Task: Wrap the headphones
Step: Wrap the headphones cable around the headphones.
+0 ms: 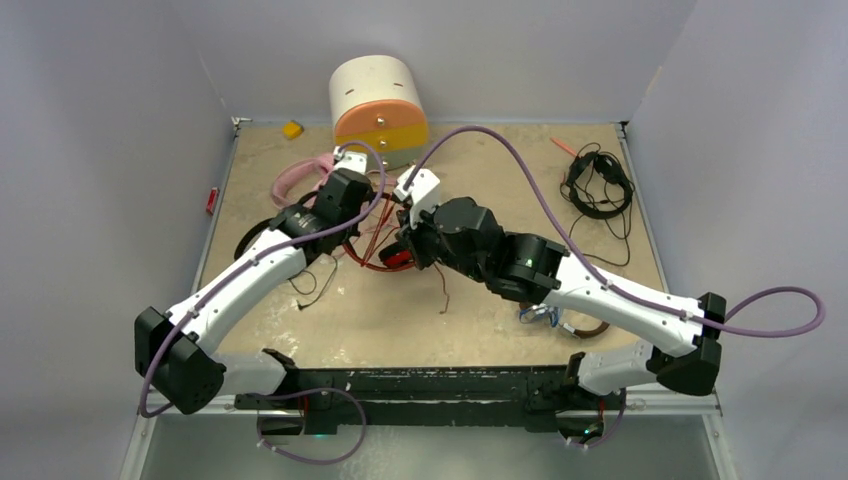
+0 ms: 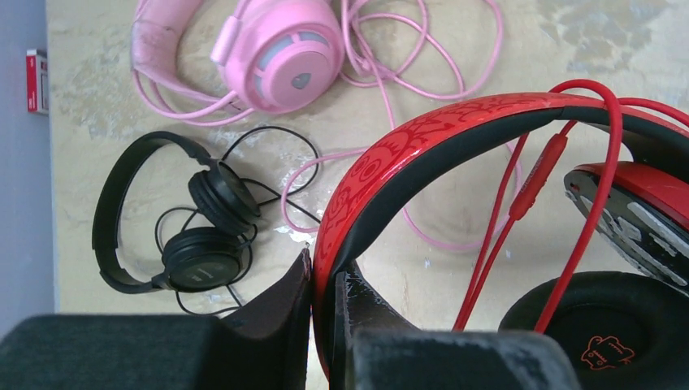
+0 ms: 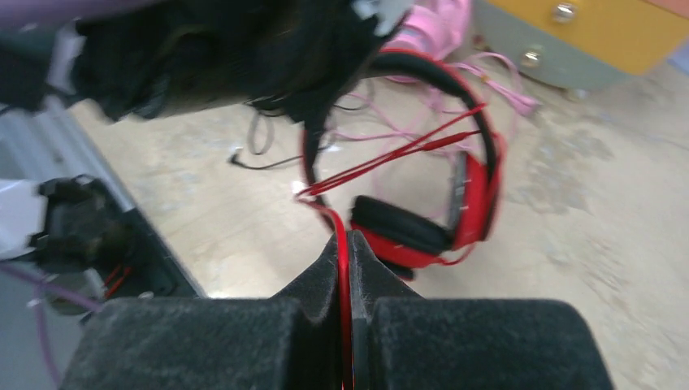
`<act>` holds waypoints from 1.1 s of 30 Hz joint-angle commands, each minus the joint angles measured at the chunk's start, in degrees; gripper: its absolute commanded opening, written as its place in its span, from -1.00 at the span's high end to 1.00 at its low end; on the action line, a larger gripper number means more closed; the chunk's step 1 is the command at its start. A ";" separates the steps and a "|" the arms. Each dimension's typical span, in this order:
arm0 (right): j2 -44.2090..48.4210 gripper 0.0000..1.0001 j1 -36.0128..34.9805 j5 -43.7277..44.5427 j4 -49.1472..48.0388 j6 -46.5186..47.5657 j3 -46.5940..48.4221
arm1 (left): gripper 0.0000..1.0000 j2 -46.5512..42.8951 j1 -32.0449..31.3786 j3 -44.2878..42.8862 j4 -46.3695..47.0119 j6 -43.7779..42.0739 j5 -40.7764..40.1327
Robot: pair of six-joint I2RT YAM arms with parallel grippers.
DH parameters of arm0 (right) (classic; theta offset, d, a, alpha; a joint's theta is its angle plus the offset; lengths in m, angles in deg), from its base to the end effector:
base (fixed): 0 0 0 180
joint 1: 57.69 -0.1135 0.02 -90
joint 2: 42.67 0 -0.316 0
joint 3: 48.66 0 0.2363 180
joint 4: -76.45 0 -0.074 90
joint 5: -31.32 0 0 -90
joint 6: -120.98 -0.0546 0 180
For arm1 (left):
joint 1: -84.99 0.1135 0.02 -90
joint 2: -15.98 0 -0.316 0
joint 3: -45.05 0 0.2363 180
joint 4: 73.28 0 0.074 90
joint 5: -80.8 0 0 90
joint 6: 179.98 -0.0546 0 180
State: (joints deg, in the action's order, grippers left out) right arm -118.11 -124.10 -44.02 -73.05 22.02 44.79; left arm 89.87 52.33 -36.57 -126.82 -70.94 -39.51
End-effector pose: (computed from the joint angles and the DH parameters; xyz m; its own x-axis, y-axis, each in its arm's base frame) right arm 0.1284 0.2594 0.4650 -0.2082 -0.1002 -0.9729 -0.7646 0.6370 0.0980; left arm 0.2261 -0.1122 0.3620 -0.6260 0.0667 -0.7770 -0.0365 0.9927 0.1147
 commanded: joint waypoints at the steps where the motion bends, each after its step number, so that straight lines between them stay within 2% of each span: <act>1: -2.06 1.00 2.68 13.60 8.88 2.37 5.38 | 1.00 -2.72 -1.99 0.18 2.77 -4.17 -1.26; 3: -2.70 1.00 6.23 13.34 9.62 2.05 6.41 | 1.00 -3.55 -2.35 0.69 1.70 -3.92 0.47; 8: -2.92 1.00 16.35 5.60 8.24 0.57 5.42 | 1.00 -5.94 -2.96 1.95 -0.44 -3.94 6.74; 14: -5.15 1.00 24.35 -4.15 6.74 -1.17 5.67 | 1.00 -6.72 -3.91 2.03 -3.15 -4.63 10.89; 18: -7.97 1.00 27.43 -7.83 7.26 -0.93 7.84 | 1.00 -7.25 -4.40 2.27 -4.34 -5.03 14.48; 23: -11.24 1.00 30.84 -12.39 6.32 -1.40 8.01 | 1.00 -9.85 -4.55 1.70 -4.50 -4.79 23.66; 33: -11.17 0.98 35.69 -26.15 -5.65 -4.01 -2.33 | 1.00 -14.32 -4.56 -1.64 -7.26 -2.83 33.33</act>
State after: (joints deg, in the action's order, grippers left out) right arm -130.90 -91.76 -67.14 -69.22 19.49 45.84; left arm 78.04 48.22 -34.69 -129.71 -74.06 -15.05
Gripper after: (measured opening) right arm 0.006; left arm 0.061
